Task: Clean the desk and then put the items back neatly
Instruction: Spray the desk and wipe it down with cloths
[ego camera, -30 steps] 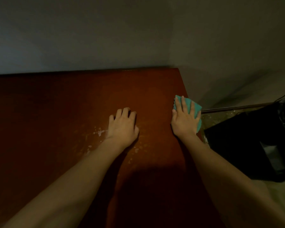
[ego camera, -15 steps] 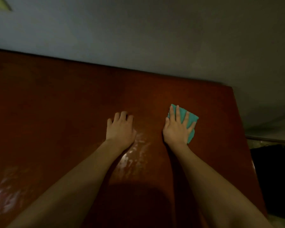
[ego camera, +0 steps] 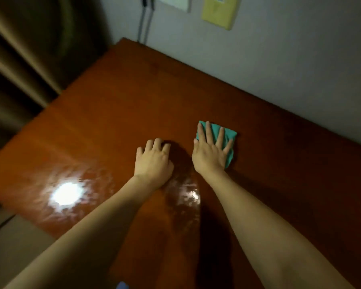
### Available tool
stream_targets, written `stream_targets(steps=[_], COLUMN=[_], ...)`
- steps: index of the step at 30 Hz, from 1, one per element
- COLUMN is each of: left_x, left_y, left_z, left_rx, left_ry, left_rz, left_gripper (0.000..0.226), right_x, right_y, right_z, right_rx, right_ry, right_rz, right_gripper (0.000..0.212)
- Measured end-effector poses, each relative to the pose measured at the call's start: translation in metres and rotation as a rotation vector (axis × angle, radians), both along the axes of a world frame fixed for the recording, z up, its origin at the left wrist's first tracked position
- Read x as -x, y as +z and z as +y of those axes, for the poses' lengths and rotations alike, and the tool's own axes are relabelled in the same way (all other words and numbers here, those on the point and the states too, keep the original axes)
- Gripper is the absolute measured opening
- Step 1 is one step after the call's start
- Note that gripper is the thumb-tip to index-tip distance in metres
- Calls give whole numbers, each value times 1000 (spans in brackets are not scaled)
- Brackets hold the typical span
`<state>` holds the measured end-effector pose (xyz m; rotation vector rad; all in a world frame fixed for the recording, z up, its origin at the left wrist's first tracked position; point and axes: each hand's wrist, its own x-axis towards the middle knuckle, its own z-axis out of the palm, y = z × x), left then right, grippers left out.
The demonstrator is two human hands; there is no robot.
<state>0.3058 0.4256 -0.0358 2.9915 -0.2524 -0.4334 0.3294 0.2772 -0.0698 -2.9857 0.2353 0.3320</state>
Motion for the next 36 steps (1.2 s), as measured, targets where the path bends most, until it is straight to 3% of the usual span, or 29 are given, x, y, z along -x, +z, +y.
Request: stream_targets(steps=[7, 16, 26, 36], left_x=[-16, -25, -28, -20], left_y=[-5, -9, -14, -6], left_z=[146, 252, 286, 280], left_rx=[8, 26, 53, 34], left_ry=[175, 294, 303, 309], left_rz=[-32, -69, -111, -74], left_gripper=[52, 54, 55, 54], right_x=[-61, -105, -132, -98], right_y=[-3, -1, -2, 1], right_z=[152, 271, 328, 322], right_rx=[67, 60, 36, 35], right_ry=[194, 316, 391, 512], right_rz=[-13, -29, -45, -37], right_gripper=[55, 55, 53, 52])
